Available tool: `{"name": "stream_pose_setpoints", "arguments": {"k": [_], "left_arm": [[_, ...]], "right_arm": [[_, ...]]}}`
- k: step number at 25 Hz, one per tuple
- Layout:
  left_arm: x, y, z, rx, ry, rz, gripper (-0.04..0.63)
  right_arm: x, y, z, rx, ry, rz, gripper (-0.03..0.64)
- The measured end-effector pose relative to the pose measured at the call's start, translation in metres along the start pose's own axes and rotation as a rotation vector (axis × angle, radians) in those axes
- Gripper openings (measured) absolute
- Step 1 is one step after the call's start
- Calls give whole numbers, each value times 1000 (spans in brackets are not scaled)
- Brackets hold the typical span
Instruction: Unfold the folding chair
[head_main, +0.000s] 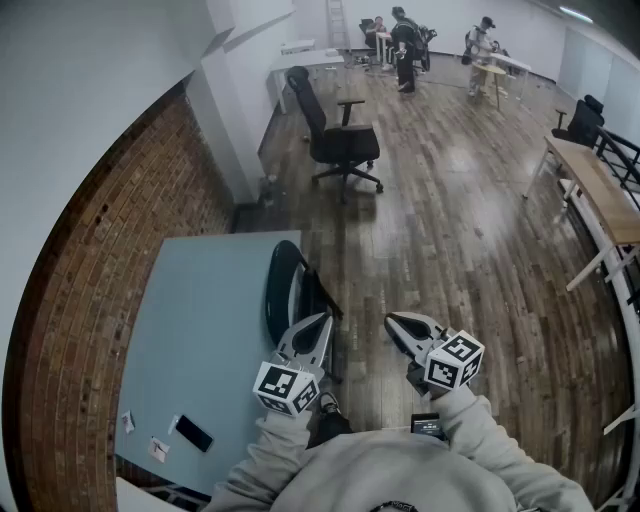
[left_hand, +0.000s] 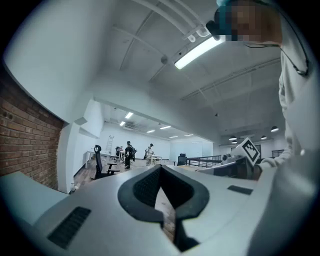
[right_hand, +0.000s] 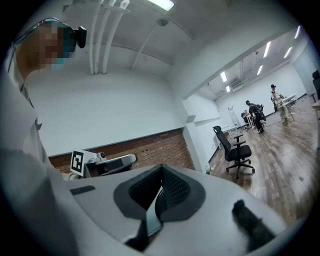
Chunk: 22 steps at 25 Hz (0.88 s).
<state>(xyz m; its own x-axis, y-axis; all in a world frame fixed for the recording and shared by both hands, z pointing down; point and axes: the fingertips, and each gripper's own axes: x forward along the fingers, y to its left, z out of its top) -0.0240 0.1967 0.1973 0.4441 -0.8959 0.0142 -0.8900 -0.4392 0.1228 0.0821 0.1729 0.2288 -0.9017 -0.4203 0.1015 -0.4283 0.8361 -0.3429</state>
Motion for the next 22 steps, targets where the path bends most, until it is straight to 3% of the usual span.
{"name": "stream_pose_setpoints", "arguments": {"k": [7,11,16,22], "left_arm": [[29,128,3,75,-1,33,6],[47,187,-5,94,42,12,6],[77,221,-10,99,87,-28,6],[100,240,-3,79,87,-9,6]], "right_arm": [[111,-53,21,-30,-26,-35,8],[159,-80,39,-18,-50,-87,8],[186,-106,60,-21,-64,-124,8],[201,-127,84,-29,-58,-118,8]]}}
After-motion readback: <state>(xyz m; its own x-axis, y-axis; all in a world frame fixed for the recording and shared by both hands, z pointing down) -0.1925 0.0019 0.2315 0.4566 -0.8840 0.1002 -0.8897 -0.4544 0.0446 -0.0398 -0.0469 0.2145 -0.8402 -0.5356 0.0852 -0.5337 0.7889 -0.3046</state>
